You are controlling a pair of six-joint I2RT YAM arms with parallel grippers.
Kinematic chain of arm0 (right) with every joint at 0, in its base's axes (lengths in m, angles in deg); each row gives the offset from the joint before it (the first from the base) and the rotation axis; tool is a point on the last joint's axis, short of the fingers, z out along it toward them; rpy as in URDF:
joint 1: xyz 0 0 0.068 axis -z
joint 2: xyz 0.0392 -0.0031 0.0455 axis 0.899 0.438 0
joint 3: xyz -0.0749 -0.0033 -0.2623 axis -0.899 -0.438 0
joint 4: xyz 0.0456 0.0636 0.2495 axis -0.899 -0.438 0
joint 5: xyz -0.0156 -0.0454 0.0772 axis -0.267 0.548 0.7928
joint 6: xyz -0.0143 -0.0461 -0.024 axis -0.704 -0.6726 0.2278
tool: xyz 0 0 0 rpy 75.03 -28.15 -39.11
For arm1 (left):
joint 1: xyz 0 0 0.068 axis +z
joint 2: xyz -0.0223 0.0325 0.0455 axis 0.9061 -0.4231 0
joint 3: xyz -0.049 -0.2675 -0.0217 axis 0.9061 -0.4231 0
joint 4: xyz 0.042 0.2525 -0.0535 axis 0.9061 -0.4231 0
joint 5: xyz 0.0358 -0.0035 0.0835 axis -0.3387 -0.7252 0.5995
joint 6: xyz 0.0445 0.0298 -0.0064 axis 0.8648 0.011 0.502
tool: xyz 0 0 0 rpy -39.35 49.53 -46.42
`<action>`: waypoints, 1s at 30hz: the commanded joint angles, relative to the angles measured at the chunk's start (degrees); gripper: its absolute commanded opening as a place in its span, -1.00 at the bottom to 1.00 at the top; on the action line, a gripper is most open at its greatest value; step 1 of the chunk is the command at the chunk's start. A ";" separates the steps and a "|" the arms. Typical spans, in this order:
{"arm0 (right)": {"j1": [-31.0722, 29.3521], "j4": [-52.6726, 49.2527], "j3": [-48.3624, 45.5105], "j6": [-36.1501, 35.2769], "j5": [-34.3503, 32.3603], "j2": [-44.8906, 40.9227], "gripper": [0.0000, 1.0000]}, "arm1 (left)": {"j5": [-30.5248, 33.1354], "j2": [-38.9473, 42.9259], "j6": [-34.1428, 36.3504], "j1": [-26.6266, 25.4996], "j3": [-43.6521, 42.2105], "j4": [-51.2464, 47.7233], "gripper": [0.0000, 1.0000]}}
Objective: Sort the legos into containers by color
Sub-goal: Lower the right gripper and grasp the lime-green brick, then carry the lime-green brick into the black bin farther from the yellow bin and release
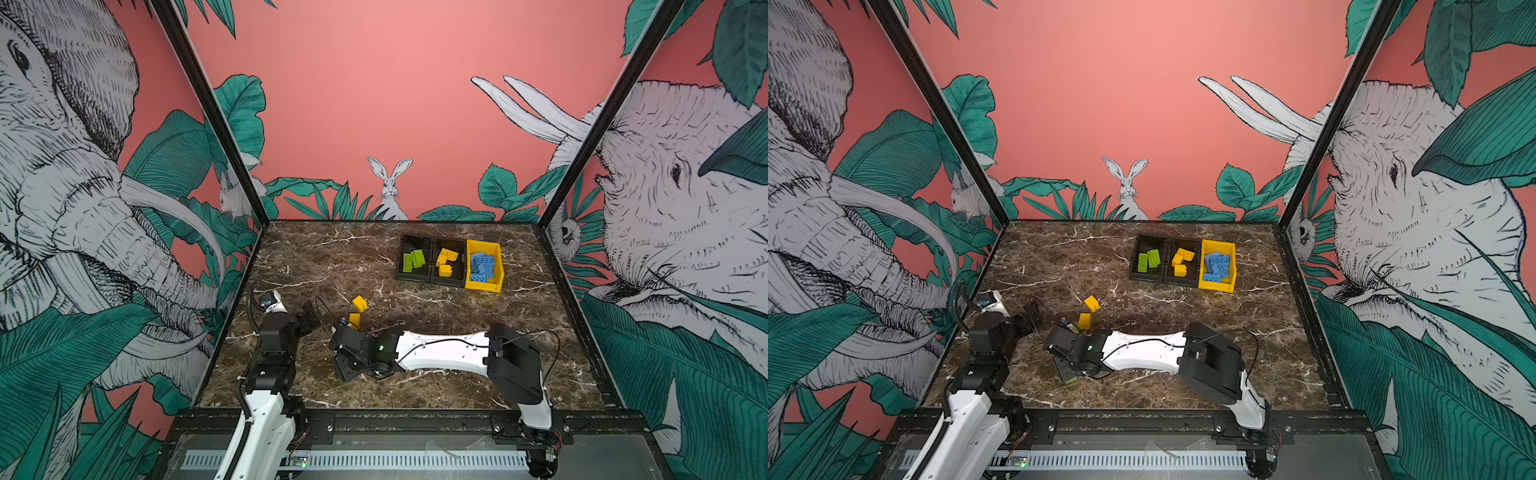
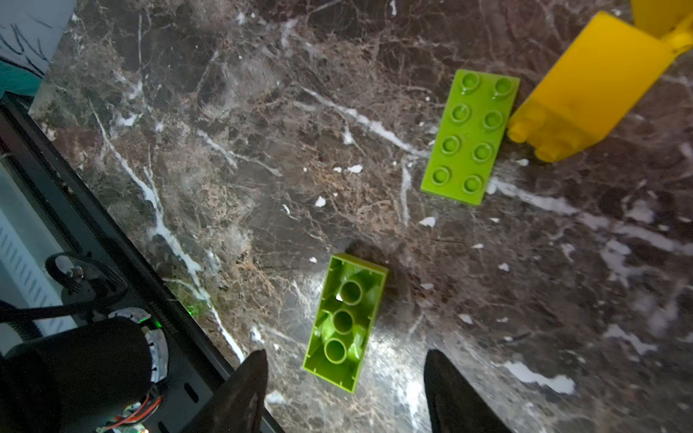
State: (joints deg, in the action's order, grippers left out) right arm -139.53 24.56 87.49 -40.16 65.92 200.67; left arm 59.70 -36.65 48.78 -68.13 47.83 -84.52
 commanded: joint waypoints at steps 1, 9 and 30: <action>-0.39 -2.66 3.34 1.21 -0.72 2.66 0.30 | -0.37 1.36 -0.90 0.28 1.53 -1.86 0.98; -0.74 -5.58 6.55 0.94 0.48 6.74 0.26 | 0.13 3.28 -1.08 0.34 1.18 -2.45 0.98; 0.54 -3.65 2.32 -0.38 -0.79 2.19 -0.49 | -1.22 2.74 -1.01 0.28 0.90 -1.54 0.98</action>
State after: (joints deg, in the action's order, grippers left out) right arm -139.66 19.38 91.34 -39.94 66.64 207.16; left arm 59.11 -33.96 48.56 -68.13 47.83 -86.13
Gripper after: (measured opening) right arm 0.304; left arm 0.991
